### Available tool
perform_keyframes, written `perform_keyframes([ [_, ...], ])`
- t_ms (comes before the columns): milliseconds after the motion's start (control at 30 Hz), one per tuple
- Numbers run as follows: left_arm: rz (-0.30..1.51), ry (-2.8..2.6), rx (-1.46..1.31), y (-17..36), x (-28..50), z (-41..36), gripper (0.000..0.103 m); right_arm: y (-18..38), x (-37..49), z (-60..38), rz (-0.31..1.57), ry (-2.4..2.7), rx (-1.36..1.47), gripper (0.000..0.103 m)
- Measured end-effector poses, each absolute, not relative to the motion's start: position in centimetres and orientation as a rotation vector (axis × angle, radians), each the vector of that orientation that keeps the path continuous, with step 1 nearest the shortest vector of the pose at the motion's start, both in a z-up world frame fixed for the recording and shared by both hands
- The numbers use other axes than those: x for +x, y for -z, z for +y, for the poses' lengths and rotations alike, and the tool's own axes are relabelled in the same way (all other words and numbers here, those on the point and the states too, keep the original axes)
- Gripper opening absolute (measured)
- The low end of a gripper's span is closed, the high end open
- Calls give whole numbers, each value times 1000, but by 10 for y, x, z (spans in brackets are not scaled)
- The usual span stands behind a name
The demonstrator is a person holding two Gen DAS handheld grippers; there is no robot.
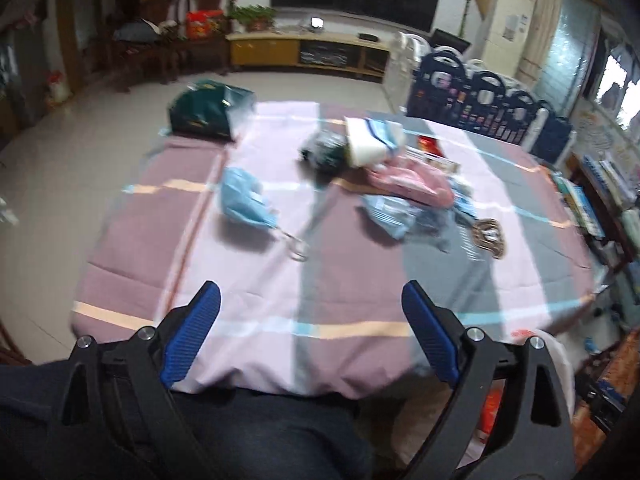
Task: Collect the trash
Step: 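Grasp the blue face mask with the left gripper and lift it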
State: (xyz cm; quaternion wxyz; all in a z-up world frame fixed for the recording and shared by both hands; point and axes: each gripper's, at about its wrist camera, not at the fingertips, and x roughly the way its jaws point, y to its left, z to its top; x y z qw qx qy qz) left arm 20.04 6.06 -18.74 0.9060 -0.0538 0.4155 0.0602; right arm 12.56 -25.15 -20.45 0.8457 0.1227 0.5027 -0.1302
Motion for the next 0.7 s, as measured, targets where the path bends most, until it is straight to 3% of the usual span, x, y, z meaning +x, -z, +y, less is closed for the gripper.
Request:
perform_keyframes([
  [467,803,-302,-106,188,206,95,94,209,144,-212,1036,186,220,85],
  [700,866,-432,-280,216,219,143,94,210,170,-180,1015,116,194,85],
])
